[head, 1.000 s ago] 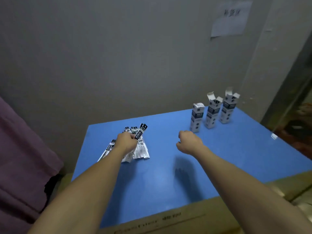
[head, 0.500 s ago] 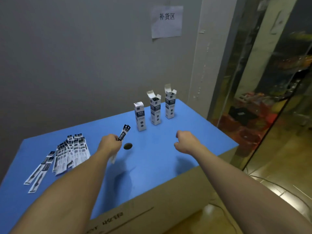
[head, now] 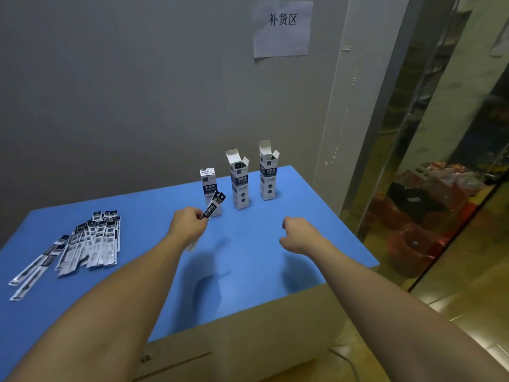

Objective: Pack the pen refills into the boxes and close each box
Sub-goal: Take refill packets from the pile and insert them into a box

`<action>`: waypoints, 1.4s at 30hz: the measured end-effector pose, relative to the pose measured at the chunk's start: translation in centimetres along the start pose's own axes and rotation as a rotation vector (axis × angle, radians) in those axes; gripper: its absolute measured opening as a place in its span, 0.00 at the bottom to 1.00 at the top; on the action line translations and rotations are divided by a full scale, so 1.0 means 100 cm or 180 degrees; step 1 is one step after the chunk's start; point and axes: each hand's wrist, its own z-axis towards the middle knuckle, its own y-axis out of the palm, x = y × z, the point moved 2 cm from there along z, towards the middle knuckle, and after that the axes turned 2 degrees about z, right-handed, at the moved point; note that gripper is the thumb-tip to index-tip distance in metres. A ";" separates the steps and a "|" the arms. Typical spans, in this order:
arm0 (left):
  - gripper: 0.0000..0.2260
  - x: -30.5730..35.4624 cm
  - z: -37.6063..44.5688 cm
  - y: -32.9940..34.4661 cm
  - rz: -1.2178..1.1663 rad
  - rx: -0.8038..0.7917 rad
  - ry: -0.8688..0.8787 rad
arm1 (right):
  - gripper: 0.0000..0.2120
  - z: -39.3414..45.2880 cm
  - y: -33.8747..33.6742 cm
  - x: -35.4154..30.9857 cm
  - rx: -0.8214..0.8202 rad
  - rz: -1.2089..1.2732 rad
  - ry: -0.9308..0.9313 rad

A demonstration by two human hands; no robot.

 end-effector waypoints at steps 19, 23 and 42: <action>0.08 -0.019 0.094 0.043 -0.0235 -0.0155 -0.0352 | 0.34 0.186 -0.002 -0.029 -0.0322 0.1095 -0.0360; 0.09 -0.020 0.096 0.044 -0.0371 -0.0109 -0.0539 | 0.40 0.218 -0.004 -0.036 -0.0264 0.1786 -0.0294; 0.03 0.006 0.026 0.025 -0.1492 0.1285 -0.1211 | 0.25 0.271 -0.012 -0.064 -0.0431 0.2236 -0.1298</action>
